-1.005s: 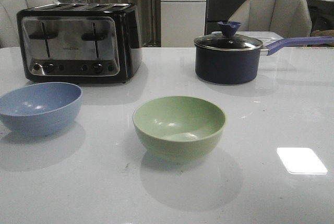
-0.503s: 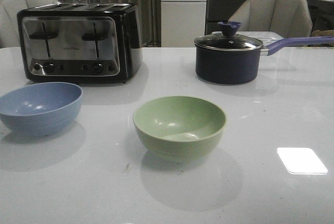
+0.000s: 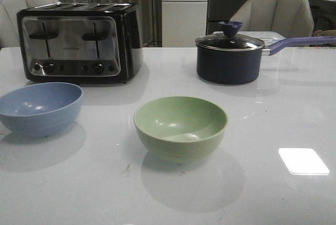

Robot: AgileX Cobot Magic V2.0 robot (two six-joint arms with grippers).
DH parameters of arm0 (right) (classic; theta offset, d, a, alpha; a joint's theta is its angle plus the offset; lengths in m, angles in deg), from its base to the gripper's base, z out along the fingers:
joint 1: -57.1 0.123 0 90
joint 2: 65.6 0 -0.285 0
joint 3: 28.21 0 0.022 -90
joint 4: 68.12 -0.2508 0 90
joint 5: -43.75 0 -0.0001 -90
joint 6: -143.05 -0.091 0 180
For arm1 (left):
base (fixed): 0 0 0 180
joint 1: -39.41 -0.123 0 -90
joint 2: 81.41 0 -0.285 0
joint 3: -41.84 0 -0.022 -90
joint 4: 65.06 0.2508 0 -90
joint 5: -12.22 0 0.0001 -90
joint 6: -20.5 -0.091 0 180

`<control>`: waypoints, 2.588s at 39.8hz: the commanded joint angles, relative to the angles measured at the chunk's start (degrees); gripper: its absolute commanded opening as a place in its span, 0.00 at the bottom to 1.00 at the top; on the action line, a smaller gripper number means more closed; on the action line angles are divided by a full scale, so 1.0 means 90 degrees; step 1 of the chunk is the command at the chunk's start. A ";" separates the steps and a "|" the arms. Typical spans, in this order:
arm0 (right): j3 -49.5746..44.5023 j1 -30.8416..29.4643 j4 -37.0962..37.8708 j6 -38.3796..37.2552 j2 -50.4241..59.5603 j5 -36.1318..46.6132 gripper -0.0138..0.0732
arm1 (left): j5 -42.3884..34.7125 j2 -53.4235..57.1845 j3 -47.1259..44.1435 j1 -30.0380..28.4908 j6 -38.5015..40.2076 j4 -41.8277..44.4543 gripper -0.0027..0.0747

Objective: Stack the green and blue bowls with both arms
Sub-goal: 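Release the green bowl and lift the right gripper away, then grasp the rim of the light blue bowl with the left gripper, then carry the blue bowl over the green bowl and lower it in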

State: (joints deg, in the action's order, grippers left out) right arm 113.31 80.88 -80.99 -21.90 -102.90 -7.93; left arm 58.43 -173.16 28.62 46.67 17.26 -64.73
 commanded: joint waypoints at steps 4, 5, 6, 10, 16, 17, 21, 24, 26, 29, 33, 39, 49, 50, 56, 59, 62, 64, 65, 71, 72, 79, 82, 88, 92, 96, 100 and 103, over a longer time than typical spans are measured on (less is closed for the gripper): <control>0.0169 -0.0009 -0.0124 0.0033 -0.0031 0.0421 0.60 | -0.0375 -0.0820 0.0712 0.0041 0.0021 0.0133 0.83; 0.0169 -0.0009 -0.0124 0.0033 -0.0031 0.0421 0.60 | -0.0401 -0.0972 0.0801 0.0041 0.0021 0.0168 0.83; 0.0169 -0.0009 -0.0124 0.0033 -0.0031 0.0421 0.60 | -0.0418 -0.1116 0.0851 0.0041 0.0021 0.0204 0.83; 0.0169 -0.0009 -0.0124 0.0033 -0.0031 0.0421 0.60 | -0.0433 -0.1560 0.1065 0.0041 0.0021 0.0245 0.83; 0.0169 -0.0009 -0.0124 0.0033 -0.0031 0.0421 0.60 | -0.0527 -0.2138 0.1246 0.0041 0.0147 0.0245 0.83; 0.0169 -0.0009 -0.0124 0.0033 -0.0031 0.0421 0.60 | -0.0544 -0.2195 0.1258 0.0041 0.0200 0.0245 0.83; 0.0169 -0.0009 -0.0124 0.0033 -0.0031 0.0421 0.60 | -0.0534 -0.2371 0.1256 0.0041 0.0230 0.0207 0.79; 0.0169 -0.0009 -0.0124 0.0033 -0.0031 0.0421 0.60 | -0.0530 -0.2399 0.1256 0.0041 0.0230 0.0181 0.70; 0.0169 -0.0009 -0.0124 0.0033 -0.0031 0.0421 0.60 | -0.0530 -0.2403 0.1256 0.0041 0.0230 0.0155 0.60; 0.0169 -0.0009 -0.0124 0.0033 -0.0031 0.0421 0.60 | -0.0530 -0.2403 0.1256 0.0041 0.0230 0.0155 0.48; 0.0169 -0.0009 -0.0124 0.0033 -0.0031 0.0421 0.60 | -0.0519 -0.2403 0.1256 0.0041 0.0230 0.0146 0.34; 0.0169 -0.0009 -0.0124 0.0033 -0.0031 0.0421 0.60 | -0.0486 -0.2403 0.1256 0.0041 0.0230 0.0140 0.20; 0.0169 -0.0009 -0.0124 0.0033 -0.0031 0.0421 0.60 | -0.0067 -0.2166 0.1419 0.0041 0.0230 0.0070 0.16; 0.0169 -0.0009 -0.0124 0.0033 -0.0031 0.0421 0.60 | -0.0016 -0.2102 0.1466 0.0041 0.0204 0.0036 0.16; 0.0169 -0.0009 -0.0124 0.0033 -0.0031 0.0421 0.60 | 0.0295 -0.1610 0.1763 0.0197 -0.0014 -0.0170 0.16; 0.0169 -0.0009 -0.0124 0.0033 -0.0031 0.0421 0.60 | 0.0500 -0.1390 0.1968 0.0389 -0.0245 -0.0303 0.16; 0.0169 -0.0009 -0.0124 0.0033 -0.0031 0.0421 0.60 | 0.0846 -0.1249 0.2281 0.0679 -0.0626 -0.0600 0.16; 0.0169 -0.0009 -0.0124 0.0033 -0.0031 0.0421 0.60 | 0.1033 -0.1222 0.2452 0.0891 -0.0802 -0.0815 0.16; 0.0169 -0.0009 -0.0124 0.0033 -0.0031 0.0421 0.60 | 0.1075 -0.1224 0.2561 0.0985 -0.0901 -0.0972 0.16; 0.0169 -0.0009 -0.0124 0.0033 -0.0031 0.0415 0.60 | 0.1004 -0.1331 0.3003 0.1681 -0.1207 -0.1774 0.16; 0.0169 -0.0009 -0.0124 0.0033 -0.0031 0.0415 0.60 | 0.0974 -0.1357 0.3068 0.1777 -0.1222 -0.1860 0.16; 0.0169 -0.0009 -0.0124 0.0033 -0.0031 0.0415 0.60 | 0.0811 -0.1850 0.3335 0.2496 -0.1222 -0.1877 0.16; 0.0169 -0.0009 -0.0124 0.0033 -0.0031 0.0415 0.60 | 0.0644 -0.2067 0.3345 0.2692 -0.1222 -0.1877 0.16; 0.0169 -0.0009 -0.0124 0.0033 -0.0031 0.0415 0.60 | 0.0449 -0.2451 0.3345 0.2796 -0.1222 -0.1908 0.16; 0.0169 -0.0009 -0.0124 0.0033 -0.0031 0.0415 0.60 | 0.0425 -0.2694 0.3345 0.2796 -0.1222 -0.1949 0.16; 0.0169 -0.0009 -0.0124 0.0033 -0.0031 0.0415 0.60 | 0.0437 -0.2853 0.3345 0.2785 -0.1222 -0.2041 0.16; 0.0169 -0.0009 -0.0124 0.0033 -0.0031 0.0415 0.60 | 0.0475 -0.2986 0.3345 0.2785 -0.1222 -0.2114 0.17; 0.0169 -0.0009 -0.0124 0.0033 -0.0031 0.0415 0.60 | 0.0512 -0.3052 0.3345 0.2785 -0.1222 -0.2141 0.20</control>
State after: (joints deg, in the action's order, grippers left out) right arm 113.31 80.88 -80.99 -21.90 -102.90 -7.93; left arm 64.36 -203.28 56.76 71.54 6.36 -81.78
